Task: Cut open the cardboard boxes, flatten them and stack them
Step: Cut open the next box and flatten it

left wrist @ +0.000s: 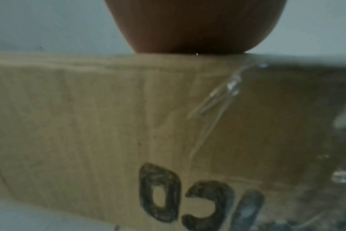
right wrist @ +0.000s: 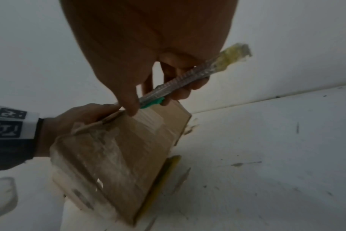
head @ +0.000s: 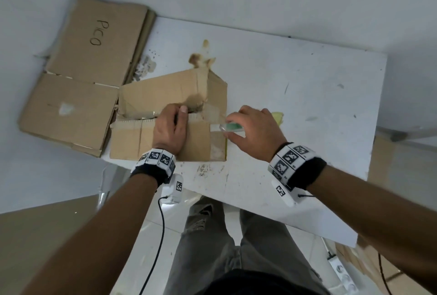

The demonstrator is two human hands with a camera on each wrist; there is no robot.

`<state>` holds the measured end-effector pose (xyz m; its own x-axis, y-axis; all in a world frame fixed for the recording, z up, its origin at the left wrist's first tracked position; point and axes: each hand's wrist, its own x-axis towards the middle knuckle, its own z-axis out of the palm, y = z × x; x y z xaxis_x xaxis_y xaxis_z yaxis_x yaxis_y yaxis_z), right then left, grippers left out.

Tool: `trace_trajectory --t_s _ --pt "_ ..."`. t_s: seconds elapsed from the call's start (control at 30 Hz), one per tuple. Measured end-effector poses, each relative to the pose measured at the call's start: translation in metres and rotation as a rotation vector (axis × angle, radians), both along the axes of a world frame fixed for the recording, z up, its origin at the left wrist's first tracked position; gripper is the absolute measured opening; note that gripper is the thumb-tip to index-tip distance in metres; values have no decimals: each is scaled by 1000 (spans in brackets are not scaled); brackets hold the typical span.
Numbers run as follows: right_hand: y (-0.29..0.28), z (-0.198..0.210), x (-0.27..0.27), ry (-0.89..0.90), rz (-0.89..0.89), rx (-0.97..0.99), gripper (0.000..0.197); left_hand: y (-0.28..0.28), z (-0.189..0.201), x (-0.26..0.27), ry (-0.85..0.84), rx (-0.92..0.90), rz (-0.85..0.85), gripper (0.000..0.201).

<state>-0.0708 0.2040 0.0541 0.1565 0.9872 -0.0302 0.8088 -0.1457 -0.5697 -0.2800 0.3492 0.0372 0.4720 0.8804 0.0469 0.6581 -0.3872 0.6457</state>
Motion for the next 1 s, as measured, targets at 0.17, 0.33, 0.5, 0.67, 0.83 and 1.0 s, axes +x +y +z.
trace_trajectory --t_s 0.17,0.33,0.5,0.67,0.83,1.0 --pt "1 -16 2 -137 -45 -142 29 -16 -21 2 -20 42 -149 27" --pt "-11 -45 3 -156 20 -267 29 -27 -57 -4 156 15 -255 45" --pt "24 -48 8 -20 -226 -89 30 -33 -61 -11 162 21 -280 46" --pt "32 -41 24 51 -153 -121 30 -26 -55 -3 186 176 -245 51" --pt "-18 -61 30 200 -402 -300 29 -12 -13 19 161 340 -185 47" --pt "-35 -90 42 114 -520 -541 49 -28 56 8 188 288 -335 32"
